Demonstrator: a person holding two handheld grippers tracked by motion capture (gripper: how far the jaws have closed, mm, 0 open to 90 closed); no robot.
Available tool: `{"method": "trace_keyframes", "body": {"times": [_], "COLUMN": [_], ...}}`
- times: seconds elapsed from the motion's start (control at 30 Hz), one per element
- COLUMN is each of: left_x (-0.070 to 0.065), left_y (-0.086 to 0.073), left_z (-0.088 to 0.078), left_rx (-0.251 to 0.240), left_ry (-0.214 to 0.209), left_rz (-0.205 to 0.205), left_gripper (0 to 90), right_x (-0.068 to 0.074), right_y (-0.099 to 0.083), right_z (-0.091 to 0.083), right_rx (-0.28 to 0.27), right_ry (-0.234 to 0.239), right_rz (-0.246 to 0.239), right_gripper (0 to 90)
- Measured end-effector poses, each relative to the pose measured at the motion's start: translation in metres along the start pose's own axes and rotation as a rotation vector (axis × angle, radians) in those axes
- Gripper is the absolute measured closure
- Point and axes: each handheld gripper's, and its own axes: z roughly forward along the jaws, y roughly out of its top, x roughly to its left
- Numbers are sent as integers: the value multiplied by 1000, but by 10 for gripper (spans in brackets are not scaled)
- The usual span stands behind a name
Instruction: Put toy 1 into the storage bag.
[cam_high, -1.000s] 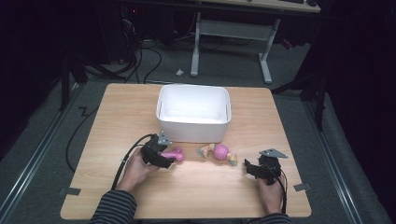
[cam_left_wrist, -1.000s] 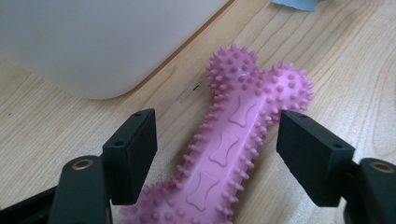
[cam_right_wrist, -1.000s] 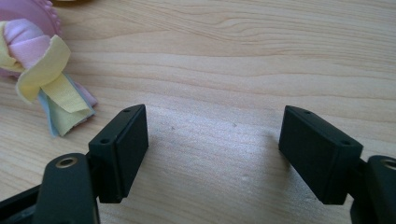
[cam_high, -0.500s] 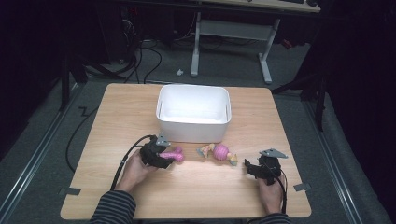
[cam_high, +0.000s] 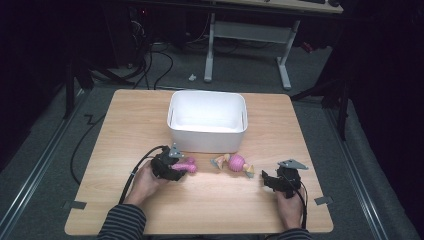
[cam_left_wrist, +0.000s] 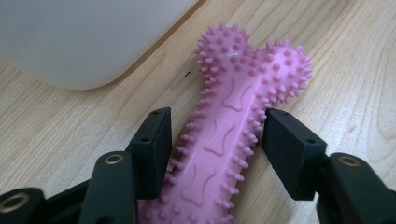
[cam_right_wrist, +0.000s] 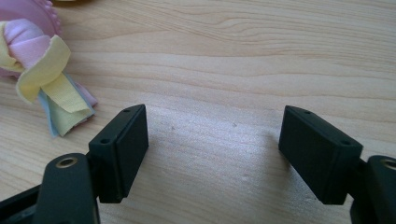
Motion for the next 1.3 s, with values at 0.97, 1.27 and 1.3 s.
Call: {"method": "trace_keyframes", "body": {"times": [0.97,1.27,1.3], "left_x": [-6,-11,-11], "left_y": [1,0,-1], "left_z": [-2,-12,-13], "left_rx": [-3,-43,-47], "left_ry": [8,-5,-5], "left_rz": [39,-6,-10], "left_gripper": [594,594,593], "right_x": [0,0,0], "right_y": [0,0,0], "right_z": [0,0,0], "right_rx": [0,0,0], "right_ry": [0,0,1], "right_rz": [0,0,-1], "right_gripper": [242,243,243]}}
